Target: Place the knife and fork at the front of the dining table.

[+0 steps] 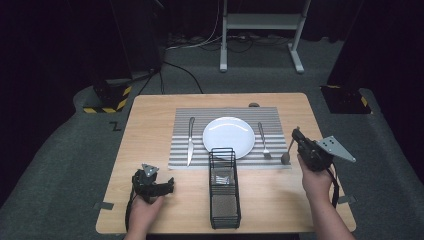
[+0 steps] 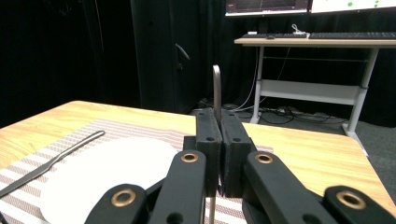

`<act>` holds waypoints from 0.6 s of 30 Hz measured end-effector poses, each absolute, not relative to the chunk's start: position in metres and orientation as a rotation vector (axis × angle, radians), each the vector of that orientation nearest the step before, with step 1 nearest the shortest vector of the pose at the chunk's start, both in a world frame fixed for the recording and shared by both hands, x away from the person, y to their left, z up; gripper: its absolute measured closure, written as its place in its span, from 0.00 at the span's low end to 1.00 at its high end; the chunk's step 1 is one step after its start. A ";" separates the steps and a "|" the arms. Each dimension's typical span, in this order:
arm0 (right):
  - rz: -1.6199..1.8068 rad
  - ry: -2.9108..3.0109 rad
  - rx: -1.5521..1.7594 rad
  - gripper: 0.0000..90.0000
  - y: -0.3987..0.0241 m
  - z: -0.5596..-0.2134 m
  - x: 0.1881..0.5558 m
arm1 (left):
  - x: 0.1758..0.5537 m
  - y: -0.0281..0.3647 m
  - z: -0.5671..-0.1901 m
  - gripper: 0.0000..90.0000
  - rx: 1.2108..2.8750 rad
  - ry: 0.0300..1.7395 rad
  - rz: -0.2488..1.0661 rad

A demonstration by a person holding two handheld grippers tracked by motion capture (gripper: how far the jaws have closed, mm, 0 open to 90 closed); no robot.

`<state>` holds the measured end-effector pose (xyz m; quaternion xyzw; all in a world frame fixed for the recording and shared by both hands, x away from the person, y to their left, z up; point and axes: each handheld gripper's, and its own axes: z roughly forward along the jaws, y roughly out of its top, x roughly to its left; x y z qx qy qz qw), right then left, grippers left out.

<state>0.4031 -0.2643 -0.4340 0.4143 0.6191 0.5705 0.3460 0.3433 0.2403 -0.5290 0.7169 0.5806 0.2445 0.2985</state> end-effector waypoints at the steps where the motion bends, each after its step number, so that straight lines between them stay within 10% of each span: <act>1: 1.479 1.608 1.080 0.98 -0.264 -0.435 0.404 | 0.343 0.240 -0.529 0.06 1.904 1.542 0.650; 18: 1.488 1.669 1.120 0.98 -0.255 -0.445 0.427 | 0.341 0.239 -0.529 0.08 1.913 1.509 0.663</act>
